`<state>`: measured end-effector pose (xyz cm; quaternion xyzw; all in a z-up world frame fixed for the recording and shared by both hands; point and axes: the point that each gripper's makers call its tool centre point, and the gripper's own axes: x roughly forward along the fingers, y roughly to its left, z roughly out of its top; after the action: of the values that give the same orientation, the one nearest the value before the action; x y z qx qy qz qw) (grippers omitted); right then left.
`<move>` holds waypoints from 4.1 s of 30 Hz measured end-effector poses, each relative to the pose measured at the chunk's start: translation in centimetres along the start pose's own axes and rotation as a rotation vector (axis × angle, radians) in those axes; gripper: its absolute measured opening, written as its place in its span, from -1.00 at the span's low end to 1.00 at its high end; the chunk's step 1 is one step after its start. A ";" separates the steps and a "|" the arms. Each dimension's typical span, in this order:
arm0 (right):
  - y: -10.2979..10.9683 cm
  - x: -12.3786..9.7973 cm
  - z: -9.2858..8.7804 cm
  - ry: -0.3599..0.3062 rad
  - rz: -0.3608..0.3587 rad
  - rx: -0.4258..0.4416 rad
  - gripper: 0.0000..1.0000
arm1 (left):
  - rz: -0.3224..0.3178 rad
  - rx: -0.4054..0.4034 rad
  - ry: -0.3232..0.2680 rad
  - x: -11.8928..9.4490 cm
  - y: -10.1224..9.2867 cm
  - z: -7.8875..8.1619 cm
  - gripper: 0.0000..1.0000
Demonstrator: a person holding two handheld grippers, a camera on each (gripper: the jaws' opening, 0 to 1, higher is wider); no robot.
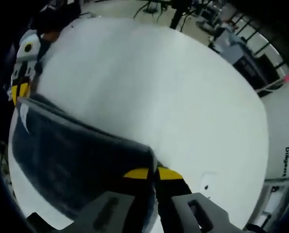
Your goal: Open the folded towel by lifting each exposed corner and separating the folded layers until the towel lies flat within the target outline without major curled edges
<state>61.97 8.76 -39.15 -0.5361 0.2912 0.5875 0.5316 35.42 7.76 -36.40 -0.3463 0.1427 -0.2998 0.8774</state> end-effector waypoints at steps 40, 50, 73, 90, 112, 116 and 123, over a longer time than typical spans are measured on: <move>-1.8 -3.3 0.0 -0.022 -0.130 0.047 -1.00 | -0.070 0.121 -0.029 0.7 -3.0 1.4 -0.96; -1.6 -3.9 -0.1 -0.035 -0.162 0.039 -1.00 | -0.085 0.135 -0.032 0.9 -3.8 1.2 -0.96; -0.8 -5.7 0.9 -0.077 -0.221 -0.006 -1.00 | -0.141 0.186 -0.028 2.5 -7.6 0.8 -0.96; -0.1 -7.4 -1.2 -0.136 -0.265 0.048 -1.00 | -0.159 0.206 -0.011 3.6 -9.3 -0.1 -0.96; 1.3 -11.6 -4.6 -0.145 -0.350 0.018 -1.00 | -0.210 0.254 0.016 5.2 -12.7 -2.0 -0.96; 1.4 -12.1 -5.0 -0.139 -0.352 0.020 -1.00 | -0.209 0.261 0.020 5.4 -13.1 -2.4 -0.96; 1.6 -12.0 -5.7 -0.125 -0.355 0.019 -1.00 | -0.211 0.267 0.025 6.1 -14.0 -3.0 -0.96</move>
<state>60.59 -0.63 -29.72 -0.5367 0.1639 0.5138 0.6489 32.78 -5.73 -29.07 -0.2360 0.0755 -0.4107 0.8774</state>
